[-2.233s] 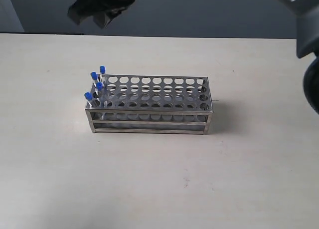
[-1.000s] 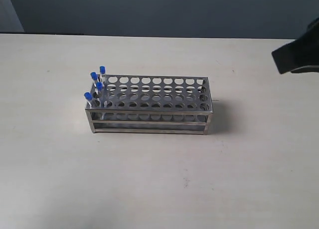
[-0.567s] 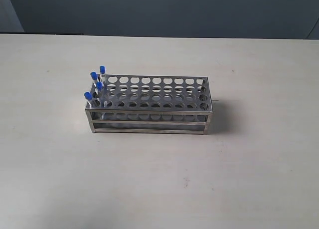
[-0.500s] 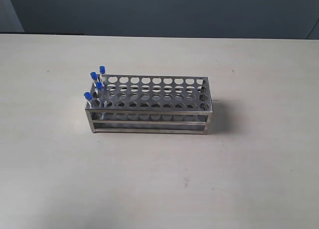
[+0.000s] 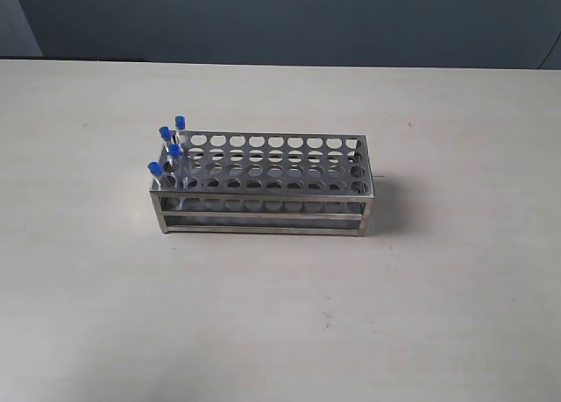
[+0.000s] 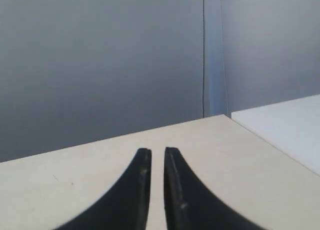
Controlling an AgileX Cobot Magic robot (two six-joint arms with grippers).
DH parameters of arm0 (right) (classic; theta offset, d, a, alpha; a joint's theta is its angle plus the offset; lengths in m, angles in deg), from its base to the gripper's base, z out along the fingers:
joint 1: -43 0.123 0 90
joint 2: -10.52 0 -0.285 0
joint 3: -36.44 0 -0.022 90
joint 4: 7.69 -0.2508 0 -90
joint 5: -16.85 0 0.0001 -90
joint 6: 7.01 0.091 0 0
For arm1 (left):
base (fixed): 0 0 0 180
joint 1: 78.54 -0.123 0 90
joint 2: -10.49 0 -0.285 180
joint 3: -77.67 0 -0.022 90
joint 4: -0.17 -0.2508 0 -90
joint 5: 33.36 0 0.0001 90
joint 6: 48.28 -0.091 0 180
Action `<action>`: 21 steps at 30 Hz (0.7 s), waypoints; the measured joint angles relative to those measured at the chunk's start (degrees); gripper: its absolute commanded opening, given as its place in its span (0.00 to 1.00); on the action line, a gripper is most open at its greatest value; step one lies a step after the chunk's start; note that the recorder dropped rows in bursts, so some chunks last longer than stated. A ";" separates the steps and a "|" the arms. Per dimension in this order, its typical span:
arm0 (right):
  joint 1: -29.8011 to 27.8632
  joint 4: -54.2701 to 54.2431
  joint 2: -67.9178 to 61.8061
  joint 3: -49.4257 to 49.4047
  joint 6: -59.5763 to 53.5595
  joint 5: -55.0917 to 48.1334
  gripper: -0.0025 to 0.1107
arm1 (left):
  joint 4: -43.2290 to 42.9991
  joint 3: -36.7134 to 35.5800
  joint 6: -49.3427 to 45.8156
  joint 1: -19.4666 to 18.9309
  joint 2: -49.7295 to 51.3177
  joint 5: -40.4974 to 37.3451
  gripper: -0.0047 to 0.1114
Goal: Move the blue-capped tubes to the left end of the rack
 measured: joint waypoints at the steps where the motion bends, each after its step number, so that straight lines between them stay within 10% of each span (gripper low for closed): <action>1: -0.13 -1.96 0.54 0.00 0.08 -2.82 0.12 | 0.00 0.00 0.00 0.00 0.00 0.00 0.05; 21: -0.20 -8.53 0.55 -0.22 0.23 -7.06 0.12 | 0.00 0.00 0.00 0.00 0.00 0.00 0.05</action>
